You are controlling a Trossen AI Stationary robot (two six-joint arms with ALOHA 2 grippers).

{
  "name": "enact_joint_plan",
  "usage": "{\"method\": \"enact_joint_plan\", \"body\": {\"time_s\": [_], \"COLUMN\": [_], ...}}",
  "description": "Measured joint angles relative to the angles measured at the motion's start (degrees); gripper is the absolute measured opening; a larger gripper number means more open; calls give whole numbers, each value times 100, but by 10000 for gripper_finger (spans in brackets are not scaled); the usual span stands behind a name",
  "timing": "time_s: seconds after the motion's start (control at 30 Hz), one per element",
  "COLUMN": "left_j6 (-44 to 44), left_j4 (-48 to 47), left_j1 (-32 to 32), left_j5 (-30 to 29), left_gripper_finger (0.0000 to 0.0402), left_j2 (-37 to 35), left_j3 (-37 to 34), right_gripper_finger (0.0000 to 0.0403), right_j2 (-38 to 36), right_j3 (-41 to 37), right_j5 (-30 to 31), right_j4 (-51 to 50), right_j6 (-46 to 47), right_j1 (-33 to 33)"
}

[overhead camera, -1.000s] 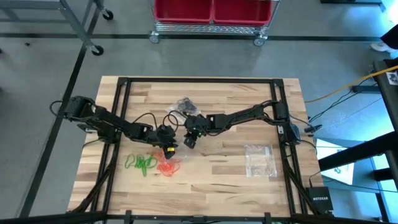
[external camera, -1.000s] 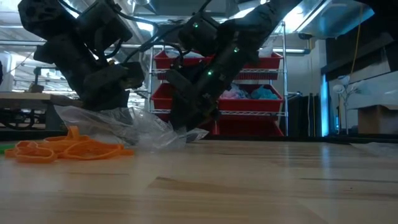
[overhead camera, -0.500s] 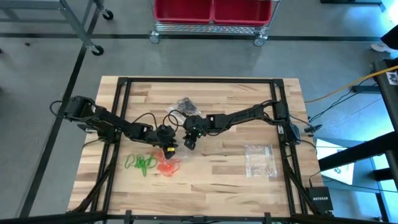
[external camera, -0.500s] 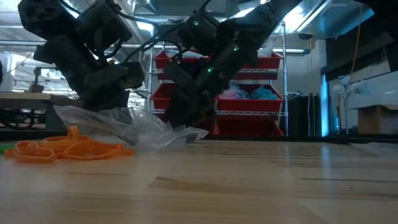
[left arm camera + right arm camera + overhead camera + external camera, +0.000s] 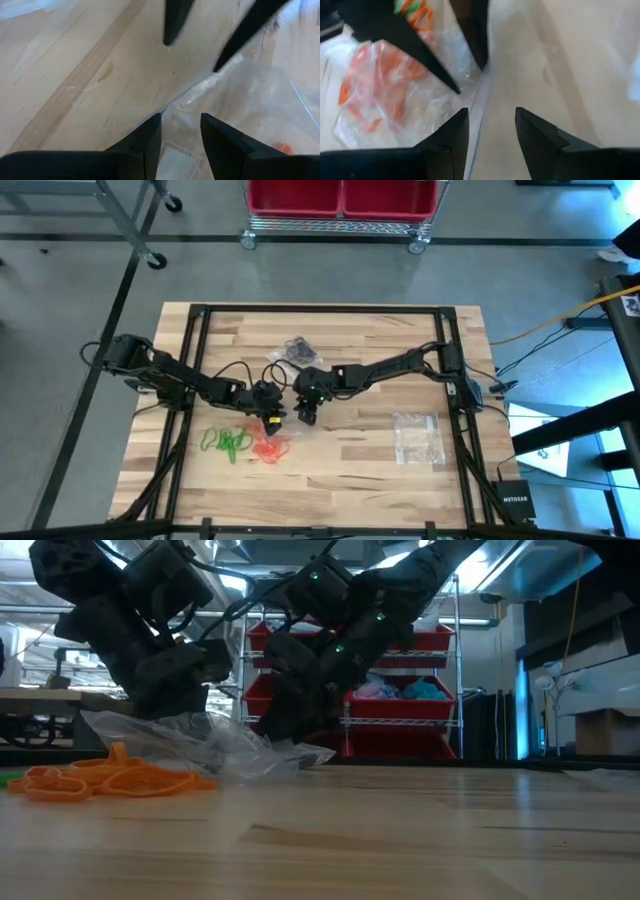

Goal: Sort rubber bands
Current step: Open the transparent zip bag

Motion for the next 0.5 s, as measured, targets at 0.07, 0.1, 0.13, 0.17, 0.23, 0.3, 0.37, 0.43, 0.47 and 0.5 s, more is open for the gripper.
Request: {"method": "enact_joint_plan", "body": {"time_s": [0.07,0.1,0.13,0.17,0.23,0.3,0.37,0.43,0.47,0.5], "left_j6": [2,1,-2,-11,-15,-8,14,43,70,91], "left_j4": [7,9,9,9,9,37,73,123,136,142], "left_j1": [16,31,49,70,76,76,76,76,76,76], "left_j5": [2,2,-1,0,0,1,2,2,0,2], "left_gripper_finger": [129,129,129,129,129,129,129,129,129,129], "left_j2": [0,0,0,0,0,0,0,0,0,0], "left_j3": [0,0,0,0,0,0,0,0,0,0], "right_gripper_finger": [153,153,153,153,153,153,153,153,153,153], "right_j2": [0,0,0,4,42,80,84,81,81,81], "right_j3": [13,18,18,19,23,24,24,24,24,24], "right_j5": [78,128,137,149,157,107,96,131,193,261], "right_j4": [-42,-70,-86,-99,-102,-132,-176,-191,-228,-280], "right_j6": [-7,-7,-2,12,32,100,118,125,150,197], "right_j1": [31,35,35,31,27,24,24,24,26,26]}}
